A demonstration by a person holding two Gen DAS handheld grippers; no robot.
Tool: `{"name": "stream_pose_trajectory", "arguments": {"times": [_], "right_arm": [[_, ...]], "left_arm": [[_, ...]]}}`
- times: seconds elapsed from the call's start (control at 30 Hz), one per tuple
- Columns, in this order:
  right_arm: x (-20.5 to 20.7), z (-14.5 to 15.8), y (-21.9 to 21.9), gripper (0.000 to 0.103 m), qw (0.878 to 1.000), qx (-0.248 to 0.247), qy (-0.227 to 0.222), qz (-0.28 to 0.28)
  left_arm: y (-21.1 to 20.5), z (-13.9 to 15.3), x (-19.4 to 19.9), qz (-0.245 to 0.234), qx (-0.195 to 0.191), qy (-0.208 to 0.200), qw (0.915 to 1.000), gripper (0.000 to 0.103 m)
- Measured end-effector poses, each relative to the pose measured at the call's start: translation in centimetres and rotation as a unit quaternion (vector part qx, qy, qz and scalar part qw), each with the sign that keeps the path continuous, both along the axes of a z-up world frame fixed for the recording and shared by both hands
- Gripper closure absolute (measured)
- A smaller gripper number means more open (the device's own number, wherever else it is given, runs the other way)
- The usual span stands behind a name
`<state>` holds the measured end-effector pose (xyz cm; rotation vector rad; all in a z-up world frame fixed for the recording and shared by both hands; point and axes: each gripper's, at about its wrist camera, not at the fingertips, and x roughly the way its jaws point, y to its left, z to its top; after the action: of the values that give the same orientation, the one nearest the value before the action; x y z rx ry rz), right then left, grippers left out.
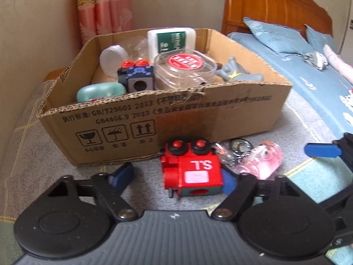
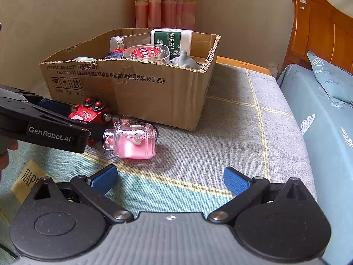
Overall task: Organize rigid objects
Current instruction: 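Move left tool to the red S.L toy block while right tool approaches the pink pig bottle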
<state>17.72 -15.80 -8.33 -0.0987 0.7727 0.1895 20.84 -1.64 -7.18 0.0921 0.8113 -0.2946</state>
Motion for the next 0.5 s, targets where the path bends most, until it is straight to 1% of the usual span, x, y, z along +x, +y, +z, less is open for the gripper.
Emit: {"name": "stream_pose_trajectory", "arguments": {"times": [0.07, 0.1, 0.2, 0.37, 0.43, 0.5], "right_arm": [[0.0, 0.0, 0.0, 0.0, 1.0, 0.0, -0.002, 0.0], [0.0, 0.0, 0.0, 0.0, 1.0, 0.0, -0.002, 0.0], [0.1, 0.0, 0.0, 0.0, 1.0, 0.0, 0.0, -0.001], [0.1, 0.0, 0.1, 0.0, 1.0, 0.0, 0.001, -0.001], [0.1, 0.0, 0.1, 0.0, 1.0, 0.0, 0.001, -0.001], [0.1, 0.0, 0.1, 0.0, 1.0, 0.0, 0.001, -0.001]], "left_arm": [[0.1, 0.2, -0.3, -0.016, -0.005, 0.0, 0.9999, 0.051], [0.1, 0.3, -0.3, -0.019, -0.006, 0.001, 0.9998, 0.053], [0.6, 0.5, -0.7, -0.01, -0.004, 0.003, 0.9999, 0.053], [2.6, 0.5, -2.0, 0.035, 0.01, 0.005, 0.9993, 0.053], [3.7, 0.5, -2.7, 0.049, 0.008, 0.007, 0.9988, 0.053], [4.4, 0.5, -2.9, 0.052, 0.002, 0.007, 0.9986, 0.053]]}}
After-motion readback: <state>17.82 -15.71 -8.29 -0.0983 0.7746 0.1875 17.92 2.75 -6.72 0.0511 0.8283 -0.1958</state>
